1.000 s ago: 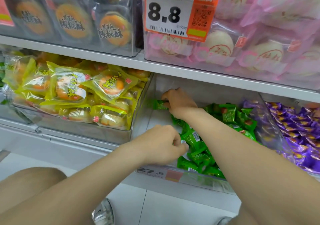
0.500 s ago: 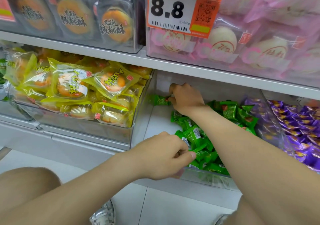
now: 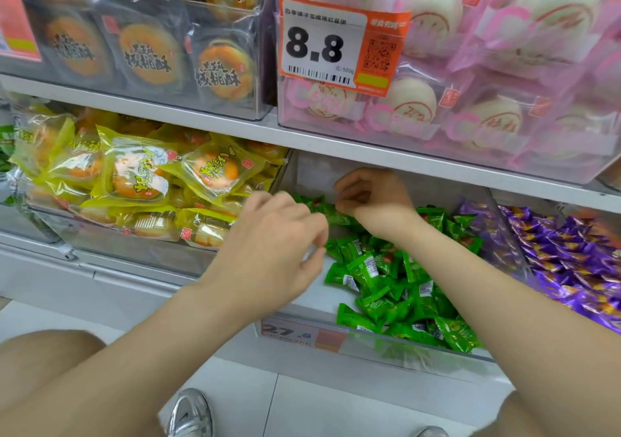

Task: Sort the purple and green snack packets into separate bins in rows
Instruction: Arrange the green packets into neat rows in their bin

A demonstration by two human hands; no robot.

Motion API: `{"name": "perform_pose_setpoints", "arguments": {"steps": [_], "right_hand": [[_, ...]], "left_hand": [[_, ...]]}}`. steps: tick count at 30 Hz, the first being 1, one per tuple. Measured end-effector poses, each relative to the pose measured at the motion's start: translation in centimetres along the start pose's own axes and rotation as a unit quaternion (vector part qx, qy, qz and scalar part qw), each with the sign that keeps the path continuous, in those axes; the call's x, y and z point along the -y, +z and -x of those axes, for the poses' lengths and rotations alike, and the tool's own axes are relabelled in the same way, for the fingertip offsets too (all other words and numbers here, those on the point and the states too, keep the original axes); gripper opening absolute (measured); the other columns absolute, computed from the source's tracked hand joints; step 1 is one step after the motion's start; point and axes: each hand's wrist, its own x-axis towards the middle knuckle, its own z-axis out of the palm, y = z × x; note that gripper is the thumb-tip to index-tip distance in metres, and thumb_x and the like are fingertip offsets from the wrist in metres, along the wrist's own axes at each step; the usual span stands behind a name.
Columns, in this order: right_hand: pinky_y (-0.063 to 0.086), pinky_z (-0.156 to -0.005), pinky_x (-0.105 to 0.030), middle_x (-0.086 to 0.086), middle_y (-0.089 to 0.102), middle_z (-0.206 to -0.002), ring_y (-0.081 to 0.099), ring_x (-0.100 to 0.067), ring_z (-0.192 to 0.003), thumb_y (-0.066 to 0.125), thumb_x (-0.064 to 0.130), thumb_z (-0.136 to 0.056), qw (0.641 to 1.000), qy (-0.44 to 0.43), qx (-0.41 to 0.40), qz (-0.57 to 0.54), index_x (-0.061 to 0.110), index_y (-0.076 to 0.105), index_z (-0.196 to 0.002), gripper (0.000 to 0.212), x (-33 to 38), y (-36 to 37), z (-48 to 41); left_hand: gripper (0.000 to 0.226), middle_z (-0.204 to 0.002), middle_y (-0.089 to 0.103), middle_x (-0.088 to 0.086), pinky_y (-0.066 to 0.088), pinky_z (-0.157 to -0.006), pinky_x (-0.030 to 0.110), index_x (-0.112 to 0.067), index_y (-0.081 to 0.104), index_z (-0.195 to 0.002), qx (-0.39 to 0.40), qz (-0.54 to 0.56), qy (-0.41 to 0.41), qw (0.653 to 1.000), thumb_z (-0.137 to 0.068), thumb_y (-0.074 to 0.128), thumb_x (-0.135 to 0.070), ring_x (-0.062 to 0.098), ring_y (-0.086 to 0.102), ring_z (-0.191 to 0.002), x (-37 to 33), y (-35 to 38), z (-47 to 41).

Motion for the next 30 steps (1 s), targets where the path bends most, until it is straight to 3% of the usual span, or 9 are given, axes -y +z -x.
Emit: {"name": "perform_pose_setpoints", "arguments": {"steps": [5,9,12,15,20,24,26,28,30], "right_hand": [[0.065,-0.080,-0.035,-0.005,0.077,-0.094,0.075,-0.018,-0.091,0.079,0.000,-0.089,0.957,0.094,0.073,-0.264,0.015,0.076,-0.103,0.021,2.5,-0.6,4.0],[0.064,-0.080,-0.030,-0.010,0.077,-0.098,0.076,-0.018,-0.083,0.070,0.002,-0.096,0.912,0.135,0.137,-0.362,0.011,0.074,-0.109,0.016,3.6,-0.8,6.1],[0.062,-0.090,-0.037,-0.010,0.078,-0.108,0.076,-0.030,-0.096,0.079,0.025,-0.091,0.968,0.002,0.136,-0.210,0.016,0.077,-0.112,0.023,3.4,-1.2,6.4],[0.060,-0.094,-0.050,-0.005,0.080,-0.104,0.073,-0.037,-0.100,0.087,0.024,-0.084,0.975,-0.112,0.157,-0.106,0.016,0.078,-0.111,0.030,3.3,-1.3,6.7],[0.055,-0.079,-0.034,-0.005,0.078,-0.106,0.073,-0.027,-0.096,0.060,0.046,-0.100,0.971,-0.042,0.207,-0.110,0.018,0.078,-0.113,0.035,3.4,-1.4,6.2],[0.052,-0.068,-0.025,-0.005,0.078,-0.094,0.068,-0.016,-0.081,0.069,0.022,-0.100,0.949,0.054,0.267,-0.158,0.010,0.077,-0.112,0.018,2.6,-0.8,5.2],[0.059,-0.075,-0.026,0.001,0.079,-0.097,0.071,-0.014,-0.088,0.080,0.019,-0.093,0.965,0.081,0.216,-0.126,0.017,0.078,-0.109,0.016,1.7,-0.6,3.9],[0.058,-0.085,-0.025,0.012,0.077,-0.102,0.071,-0.010,-0.095,0.086,0.028,-0.086,0.994,0.037,0.095,0.036,0.029,0.079,-0.105,0.020,0.4,-0.5,1.9],[0.051,-0.085,-0.019,0.016,0.074,-0.106,0.069,-0.009,-0.097,0.084,0.028,-0.086,0.989,0.011,0.034,0.142,0.032,0.079,-0.108,0.022,-0.4,0.0,0.4]], "left_hand": [[0.046,-0.109,0.063,-0.014,0.037,-0.092,0.043,-0.034,0.059,-0.120,-0.012,-0.007,-0.076,0.997,-0.082,0.073,-0.056,0.020,0.056,-0.106,1.7,-0.5,-0.2],[0.028,-0.108,0.068,-0.017,0.037,-0.089,0.042,-0.034,0.068,-0.114,-0.030,0.017,-0.046,0.998,-0.095,0.061,-0.054,0.016,0.059,-0.101,2.0,-0.6,-0.4],[0.038,-0.091,0.070,-0.014,0.036,-0.084,0.041,-0.031,0.072,-0.102,-0.019,-0.021,-0.048,0.998,-0.099,0.047,-0.060,0.019,0.059,-0.093,2.6,-0.4,-0.1],[0.046,-0.083,0.069,-0.013,0.032,-0.082,0.039,-0.031,0.073,-0.100,-0.014,-0.034,-0.045,0.998,-0.100,0.038,-0.062,0.020,0.059,-0.093,2.8,-0.3,0.0],[0.027,-0.087,0.073,-0.014,0.032,-0.082,0.037,-0.035,0.079,-0.110,-0.041,-0.008,-0.021,0.999,-0.095,0.062,-0.051,0.019,0.060,-0.090,2.7,-0.6,0.3],[0.024,-0.098,0.074,-0.015,0.038,-0.085,0.039,-0.032,0.078,-0.108,-0.040,-0.002,-0.023,0.999,-0.088,0.075,-0.046,0.017,0.061,-0.097,2.9,-0.4,0.3],[0.024,-0.105,0.071,-0.010,0.042,-0.089,0.040,-0.026,0.075,-0.112,-0.041,-0.001,-0.044,0.998,-0.088,0.077,-0.030,0.021,0.059,-0.105,3.0,-0.1,0.5],[0.029,-0.111,0.067,-0.005,0.046,-0.094,0.041,-0.020,0.072,-0.117,-0.044,-0.002,-0.063,0.997,-0.088,0.075,-0.019,0.024,0.054,-0.112,3.1,0.1,0.6],[0.026,-0.110,0.066,-0.003,0.046,-0.094,0.042,-0.017,0.072,-0.115,-0.048,-0.014,-0.063,0.997,-0.090,0.072,-0.018,0.025,0.051,-0.113,3.2,0.1,0.7]]}}
